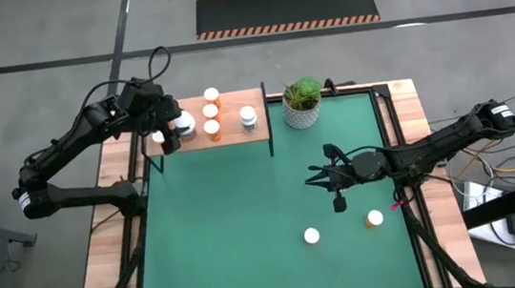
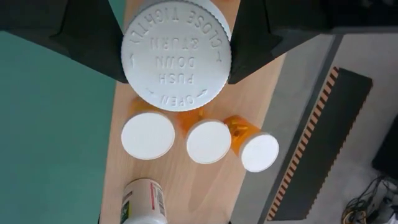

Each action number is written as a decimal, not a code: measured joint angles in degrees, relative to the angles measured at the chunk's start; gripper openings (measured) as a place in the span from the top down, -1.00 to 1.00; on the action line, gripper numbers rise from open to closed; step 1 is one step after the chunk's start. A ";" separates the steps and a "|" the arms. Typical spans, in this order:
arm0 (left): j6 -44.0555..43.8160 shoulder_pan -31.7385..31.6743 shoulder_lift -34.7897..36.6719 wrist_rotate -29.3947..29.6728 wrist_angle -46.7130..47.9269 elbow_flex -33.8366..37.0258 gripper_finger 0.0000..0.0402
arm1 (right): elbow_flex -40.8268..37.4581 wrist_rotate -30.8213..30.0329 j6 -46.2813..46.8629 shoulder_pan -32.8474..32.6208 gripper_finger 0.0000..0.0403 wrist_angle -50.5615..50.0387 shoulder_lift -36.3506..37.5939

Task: Pick and place medicine bottles onto shelf by color
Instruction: Put the large white pill bottle on the shelf

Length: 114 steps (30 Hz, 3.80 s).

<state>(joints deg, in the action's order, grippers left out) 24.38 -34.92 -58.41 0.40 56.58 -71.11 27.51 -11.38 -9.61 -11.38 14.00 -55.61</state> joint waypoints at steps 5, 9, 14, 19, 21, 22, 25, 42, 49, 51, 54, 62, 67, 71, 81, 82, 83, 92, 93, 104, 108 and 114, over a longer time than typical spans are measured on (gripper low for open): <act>-0.02 0.01 0.11 -0.02 -0.09 0.02 -0.20 | 0.00 0.02 0.00 0.00 0.95 0.00 0.00; -1.33 0.00 0.13 -0.02 -0.15 0.02 -0.20 | 0.00 0.61 0.00 0.00 0.95 0.00 0.00; -1.76 0.00 0.15 -0.07 -0.24 0.11 -0.20 | 0.00 1.46 0.11 -0.02 0.95 0.00 0.00; -2.24 0.02 0.13 -0.07 -0.39 0.23 -0.20 | 0.00 1.44 0.22 -0.02 0.95 0.00 0.00; -3.00 0.00 0.11 -0.03 -0.43 0.28 -0.21 | 0.00 1.44 0.23 -0.02 0.95 0.00 0.00; -3.03 0.00 0.11 0.12 -0.44 0.29 -0.23 | 0.00 1.44 0.22 -0.02 0.95 0.00 0.00; -3.03 0.00 0.11 0.73 -0.63 0.33 -0.32 | 0.00 1.44 0.17 -0.02 0.95 0.00 0.00; 2.83 0.07 0.17 1.60 -0.63 -4.54 -0.46 | 0.00 1.42 0.04 -0.02 0.95 -0.20 0.00; 4.88 0.23 1.37 2.33 -0.62 -5.75 -0.20 | 0.00 1.40 -0.20 -0.02 0.95 -0.20 0.00; 5.10 0.22 2.08 3.59 -0.16 -5.24 -0.02 | 0.00 1.40 -0.12 -0.02 0.95 -0.20 0.00; 4.90 0.20 2.51 3.72 0.02 -4.46 0.27 | 0.00 1.40 -0.11 -0.02 0.95 -0.20 0.00; 4.75 0.15 1.94 3.08 1.66 -3.58 0.83 | 0.00 1.38 -0.28 -0.02 0.95 -0.20 0.01; 4.75 0.15 1.14 2.94 3.65 -3.48 0.98 | 0.00 1.38 -0.35 -0.02 0.95 -0.22 0.00; 5.14 0.17 -0.10 2.93 3.32 -3.43 1.00 | 0.00 1.38 -0.39 -0.02 0.95 -0.24 0.00; 9.05 0.22 -2.59 3.21 2.04 -3.57 1.00 | 0.00 1.38 -0.39 -0.02 0.95 -0.48 0.02; 9.07 0.22 -2.48 3.23 2.17 -3.69 1.00 | 0.00 1.38 -0.39 -0.02 0.95 -0.48 0.00; 9.05 0.20 -2.24 3.23 2.49 -3.98 1.00 | 0.00 1.38 -0.41 -0.02 0.95 -0.48 0.02; -1.26 0.73 1.11 1.65 2.11 -6.15 1.00 | 0.00 1.38 -0.85 -0.02 0.95 -0.48 0.02; -3.82 1.37 1.49 1.60 1.89 -5.81 1.00 | 0.00 1.38 -0.71 -0.02 0.95 -0.35 0.02; -11.69 14.95 7.14 5.42 -6.74 2.61 1.00 | 15.50 -1.20 4.10 3.11 0.95 -10.91 -3.16; -11.62 18.01 7.91 10.34 -10.41 6.34 1.00 | 26.04 0.32 -0.95 7.97 0.95 -16.47 -9.04; -12.55 19.40 8.97 10.94 -13.83 12.45 1.00 | 41.28 7.89 -8.20 16.70 0.95 -21.19 -19.36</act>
<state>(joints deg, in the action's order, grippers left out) 11.83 -15.52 -49.45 11.34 42.75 -58.66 68.79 -3.48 -17.81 5.33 -7.19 -74.97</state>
